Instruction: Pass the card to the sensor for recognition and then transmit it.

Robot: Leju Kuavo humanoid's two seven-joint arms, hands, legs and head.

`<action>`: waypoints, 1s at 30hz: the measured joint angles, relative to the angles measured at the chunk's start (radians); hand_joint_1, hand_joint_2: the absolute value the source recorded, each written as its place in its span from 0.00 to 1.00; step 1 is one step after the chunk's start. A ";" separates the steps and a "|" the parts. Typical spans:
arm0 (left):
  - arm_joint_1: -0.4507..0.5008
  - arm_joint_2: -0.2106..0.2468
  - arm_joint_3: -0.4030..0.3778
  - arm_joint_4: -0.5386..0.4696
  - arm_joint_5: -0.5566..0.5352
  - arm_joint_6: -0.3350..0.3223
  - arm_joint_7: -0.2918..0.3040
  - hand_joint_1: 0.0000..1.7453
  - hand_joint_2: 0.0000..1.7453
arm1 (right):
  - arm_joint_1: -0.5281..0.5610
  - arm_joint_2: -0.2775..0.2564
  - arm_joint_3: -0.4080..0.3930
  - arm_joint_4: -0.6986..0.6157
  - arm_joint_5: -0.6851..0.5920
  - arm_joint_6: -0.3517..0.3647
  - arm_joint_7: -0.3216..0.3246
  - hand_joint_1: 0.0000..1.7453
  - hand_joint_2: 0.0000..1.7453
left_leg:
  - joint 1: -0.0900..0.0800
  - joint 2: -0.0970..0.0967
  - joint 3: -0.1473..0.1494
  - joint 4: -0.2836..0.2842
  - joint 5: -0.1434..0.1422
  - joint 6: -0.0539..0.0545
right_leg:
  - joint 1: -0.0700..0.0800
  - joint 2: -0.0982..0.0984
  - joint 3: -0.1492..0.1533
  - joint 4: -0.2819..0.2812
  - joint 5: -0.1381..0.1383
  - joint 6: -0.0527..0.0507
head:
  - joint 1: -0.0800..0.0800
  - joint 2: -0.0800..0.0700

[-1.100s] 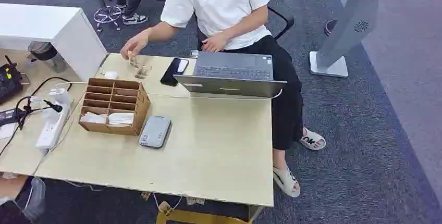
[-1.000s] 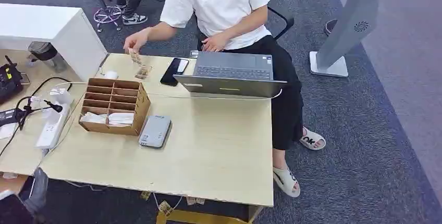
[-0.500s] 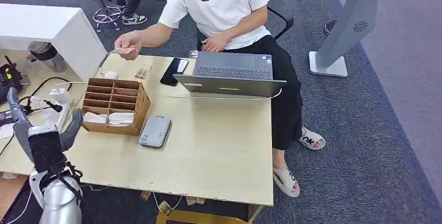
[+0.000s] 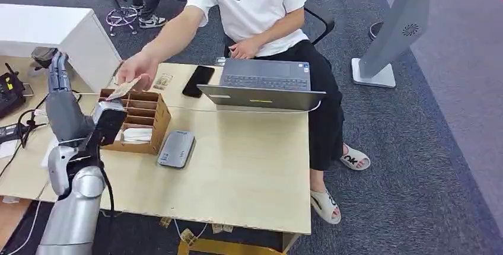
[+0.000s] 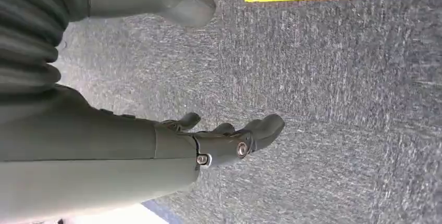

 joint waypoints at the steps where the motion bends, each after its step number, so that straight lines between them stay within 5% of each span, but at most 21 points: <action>1: -0.008 0.010 -0.012 0.006 -0.030 0.001 0.011 0.00 1.00 | 0.000 0.000 0.003 0.000 0.003 0.003 0.001 0.00 1.00 | 0.000 0.000 0.000 0.000 0.000 0.000 | 0.000 0.000 0.000 0.000 0.000 0.000 | 0.000 0.000; 3: -0.026 0.029 -0.036 0.023 -0.094 0.004 0.038 0.02 1.00 | 0.000 0.000 0.008 0.001 0.012 0.011 0.010 0.00 1.00 | 0.000 0.000 0.000 0.000 0.000 0.000 | 0.000 0.000 0.000 0.000 0.000 0.000 | 0.000 0.000; 4: -0.034 0.040 -0.047 0.031 -0.124 0.006 0.050 1.00 1.00 | 0.000 0.000 0.011 0.001 0.015 0.013 0.013 0.00 1.00 | 0.000 0.000 0.000 0.000 0.000 0.000 | 0.000 0.000 0.000 0.000 0.000 0.000 | 0.000 0.000; 19: -0.125 0.200 -0.197 0.131 -0.598 0.029 0.234 1.00 1.00 | -0.002 -0.003 0.037 0.008 0.069 0.068 0.061 0.00 1.00 | 0.000 0.000 -0.001 0.000 0.001 -0.001 | 0.000 0.000 -0.002 0.001 0.000 -0.001 | 0.000 0.000; 30: -0.125 0.211 -0.269 0.136 -0.621 -0.036 0.240 1.00 1.00 | -0.002 -0.004 0.042 0.009 0.073 0.075 0.066 0.00 1.00 | 0.000 0.000 -0.002 0.000 0.001 -0.001 | 0.000 0.000 -0.002 0.001 0.001 0.000 | 0.000 0.000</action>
